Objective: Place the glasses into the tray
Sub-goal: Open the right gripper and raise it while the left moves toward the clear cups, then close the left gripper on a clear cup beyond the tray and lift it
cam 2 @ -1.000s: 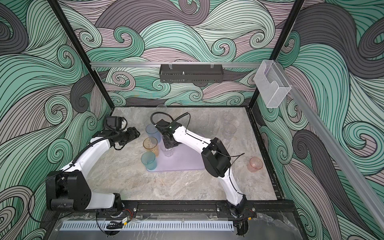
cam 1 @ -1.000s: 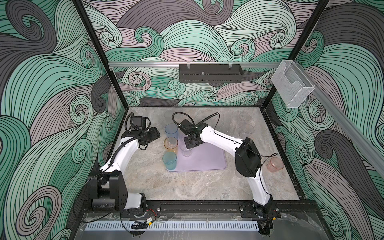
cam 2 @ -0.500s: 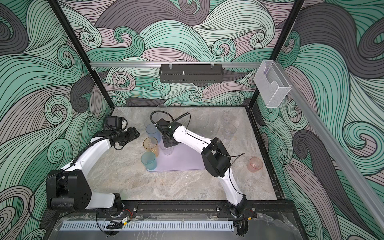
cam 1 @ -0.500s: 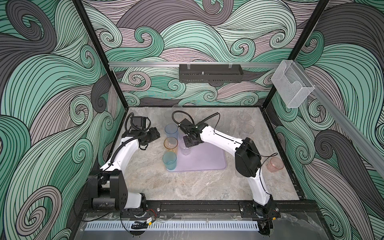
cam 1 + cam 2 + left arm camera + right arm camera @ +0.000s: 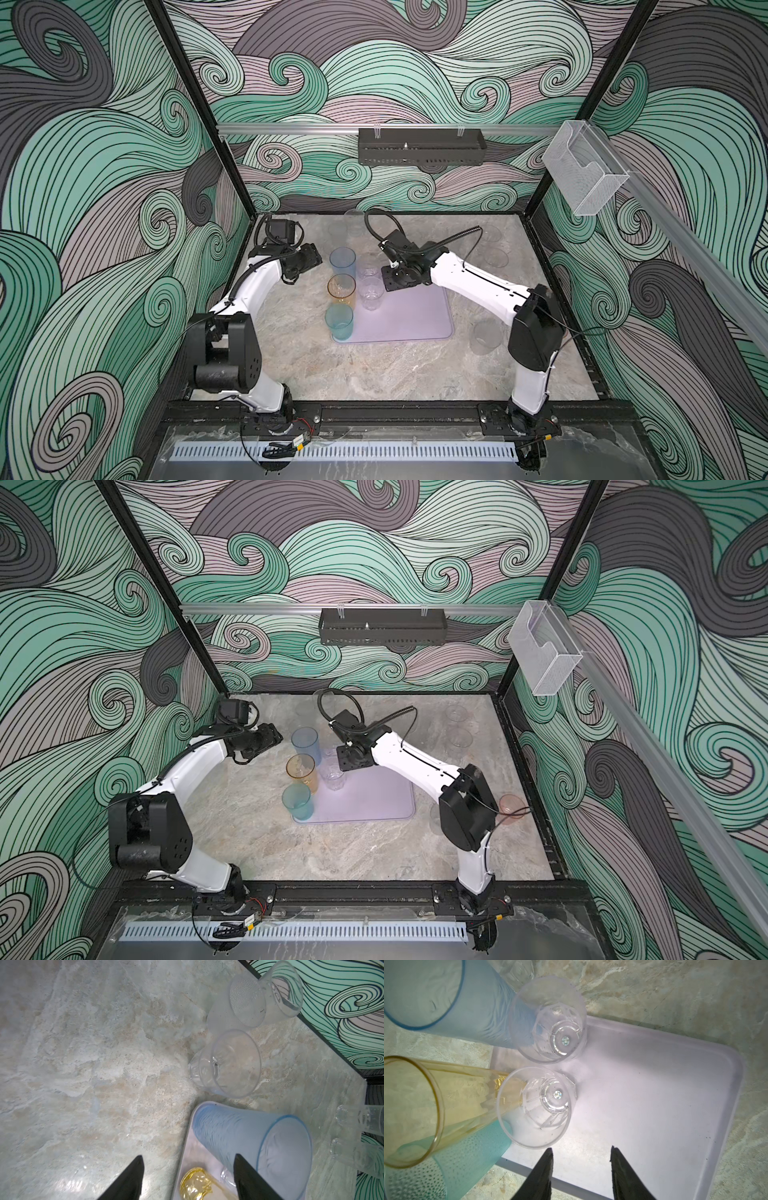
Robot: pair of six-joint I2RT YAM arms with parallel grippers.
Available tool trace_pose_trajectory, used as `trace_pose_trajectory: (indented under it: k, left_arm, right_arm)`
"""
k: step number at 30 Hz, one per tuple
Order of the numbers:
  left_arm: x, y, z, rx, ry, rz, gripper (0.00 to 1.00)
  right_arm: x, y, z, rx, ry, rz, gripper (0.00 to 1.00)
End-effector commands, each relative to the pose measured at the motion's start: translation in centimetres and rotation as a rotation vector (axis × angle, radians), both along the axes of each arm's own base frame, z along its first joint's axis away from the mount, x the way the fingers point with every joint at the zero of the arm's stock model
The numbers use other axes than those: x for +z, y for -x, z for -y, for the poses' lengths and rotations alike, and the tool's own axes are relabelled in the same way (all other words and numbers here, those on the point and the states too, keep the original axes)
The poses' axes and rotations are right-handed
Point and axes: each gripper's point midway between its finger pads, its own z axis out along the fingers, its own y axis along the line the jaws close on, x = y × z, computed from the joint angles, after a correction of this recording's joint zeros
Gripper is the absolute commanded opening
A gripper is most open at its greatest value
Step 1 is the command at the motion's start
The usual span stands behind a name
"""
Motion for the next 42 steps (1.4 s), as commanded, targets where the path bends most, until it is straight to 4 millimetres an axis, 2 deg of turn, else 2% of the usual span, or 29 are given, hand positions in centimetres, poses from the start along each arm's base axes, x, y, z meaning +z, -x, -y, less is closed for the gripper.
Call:
trace_pose_trajectory:
  k: [1, 7, 14, 20, 24, 31, 42]
  left_arm:
    - [-0.1, -2.0, 0.8, -0.019, 0.037, -0.023, 0.68]
    - [-2.4, -5.0, 0.8, -0.035, 0.012, -0.059, 0.62]
    - [-4.3, -6.7, 1.7, -0.085, -0.008, -0.1, 0.58]
    - [-5.9, -6.8, 2.3, -0.106, -0.029, -0.127, 0.53]
    - [-6.5, -6.6, 2.2, -0.11, -0.038, -0.143, 0.4]
    - [-6.1, -6.1, 1.4, -0.105, -0.085, -0.144, 0.24]
    - [-5.6, -5.4, 0.3, -0.093, -0.148, -0.169, 0.05]
  right_arm:
    - [0.0, -0.5, 1.2, -0.031, -0.041, 0.002, 0.46]
    - [-0.6, -0.5, 3.2, -0.054, -0.044, -0.005, 0.46]
    - [-1.2, -0.4, 3.6, -0.059, -0.058, -0.018, 0.46]
    - [-1.3, -0.7, 3.9, -0.063, -0.057, -0.018, 0.47]
    - [-1.3, -0.7, 3.8, -0.064, -0.059, -0.021, 0.47]
    - [-1.3, -0.7, 3.9, -0.071, -0.06, -0.021, 0.47]
    - [-0.8, -0.7, 4.1, -0.077, -0.059, -0.012, 0.47]
